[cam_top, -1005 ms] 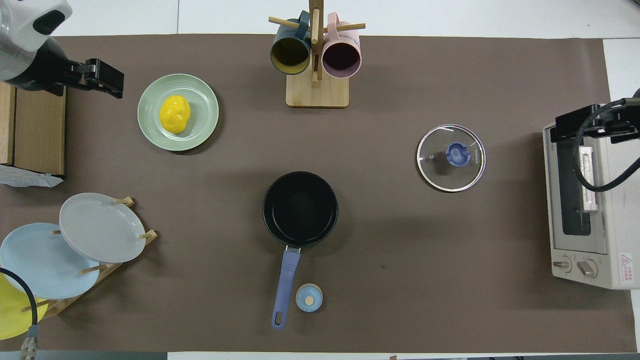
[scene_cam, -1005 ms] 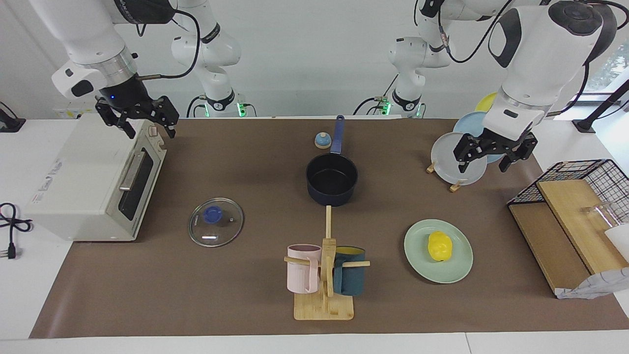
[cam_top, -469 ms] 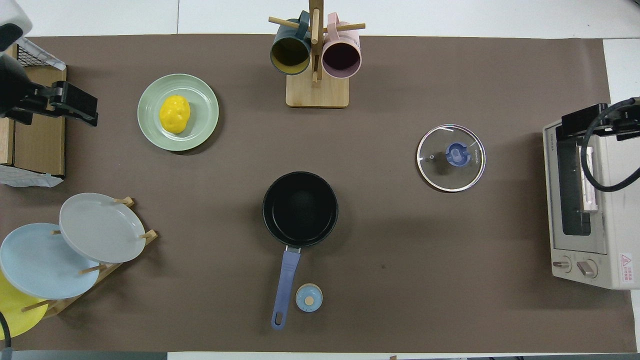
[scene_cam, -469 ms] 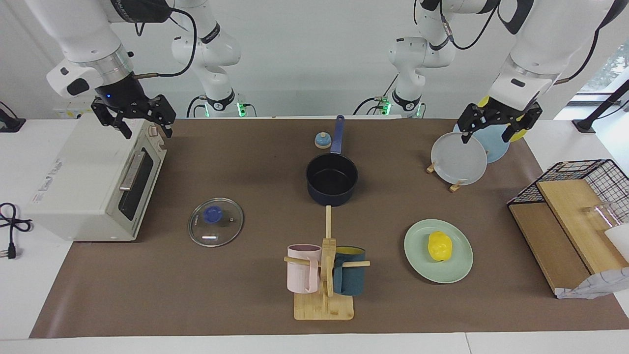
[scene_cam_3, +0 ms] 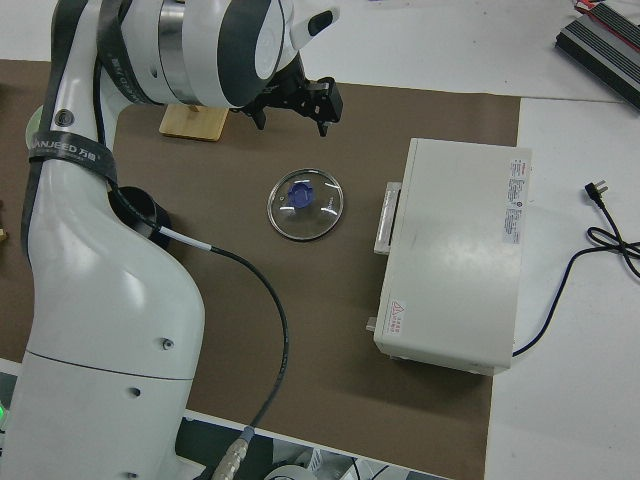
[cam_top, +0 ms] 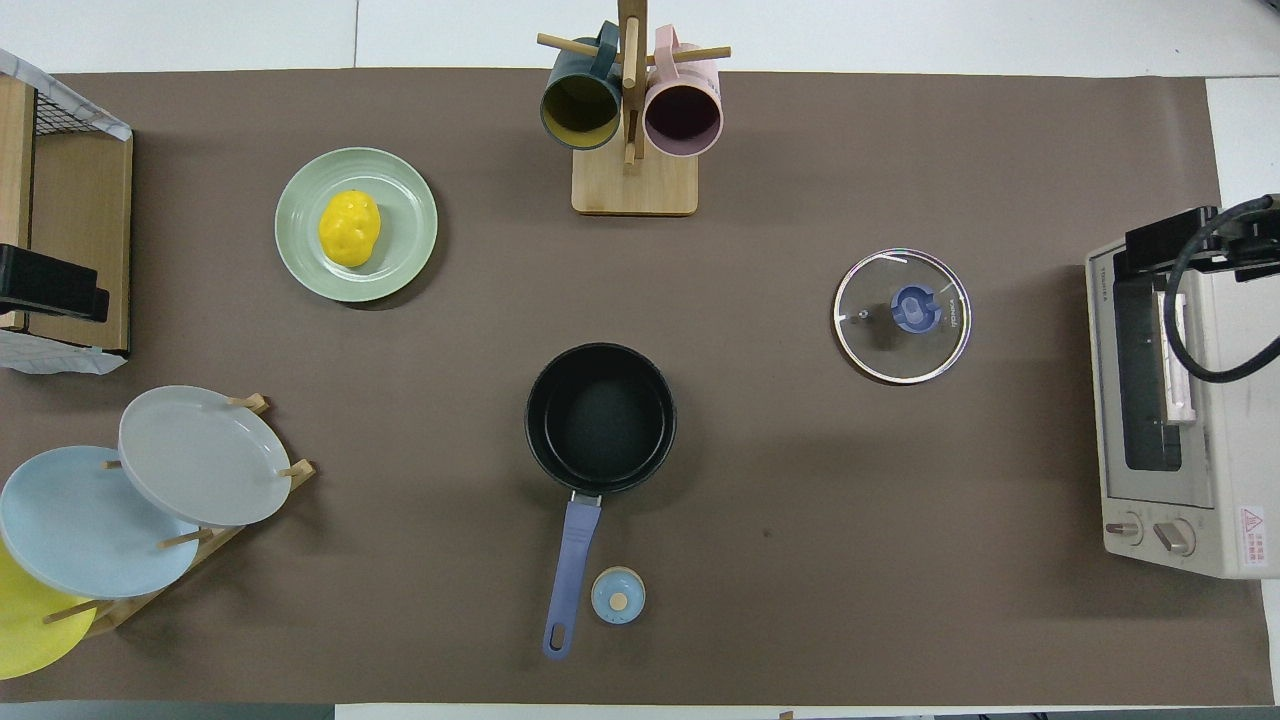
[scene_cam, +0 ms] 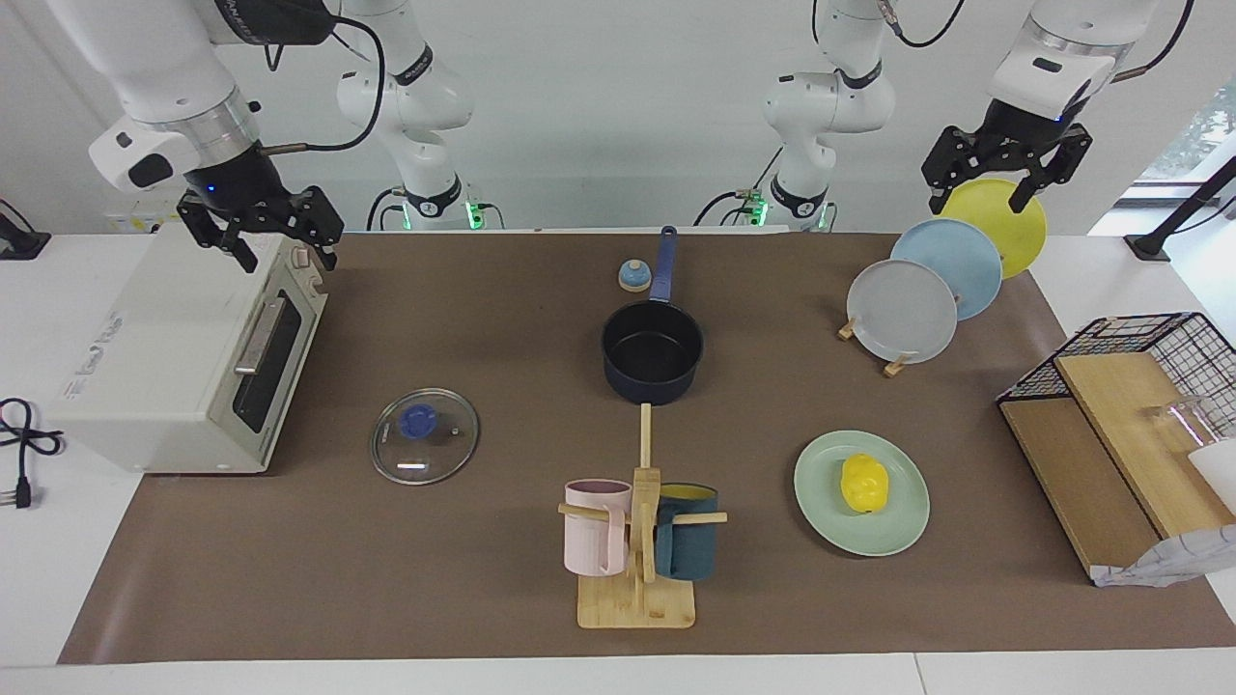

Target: Transfer potato from pot to plate

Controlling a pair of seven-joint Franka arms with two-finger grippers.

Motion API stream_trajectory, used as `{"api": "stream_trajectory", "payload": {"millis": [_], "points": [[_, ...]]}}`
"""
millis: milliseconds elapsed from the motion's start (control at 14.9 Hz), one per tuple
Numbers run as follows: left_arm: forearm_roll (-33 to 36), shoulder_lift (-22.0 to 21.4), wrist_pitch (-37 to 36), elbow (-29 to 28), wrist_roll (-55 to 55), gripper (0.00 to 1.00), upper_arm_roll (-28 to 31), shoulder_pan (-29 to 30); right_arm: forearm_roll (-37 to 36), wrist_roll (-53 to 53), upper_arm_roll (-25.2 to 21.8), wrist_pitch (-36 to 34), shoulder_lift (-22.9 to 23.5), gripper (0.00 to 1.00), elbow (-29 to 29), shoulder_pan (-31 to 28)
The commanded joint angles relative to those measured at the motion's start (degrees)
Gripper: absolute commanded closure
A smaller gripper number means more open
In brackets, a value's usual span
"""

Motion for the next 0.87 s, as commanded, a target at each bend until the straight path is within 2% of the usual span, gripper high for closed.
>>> {"api": "stream_trajectory", "payload": {"millis": [0,804], "points": [[-1.09,-1.77,2.32,-3.22,0.87,0.0,-0.05,0.63,0.24,-1.34,0.0,-0.46,-0.67,0.0,-1.28,-0.37],[-1.79,-1.85,2.15,-3.31,0.96,0.0,-0.05,0.28,0.24,-1.34,0.0,-0.73,-1.02,0.0,-1.9,-0.29]]}}
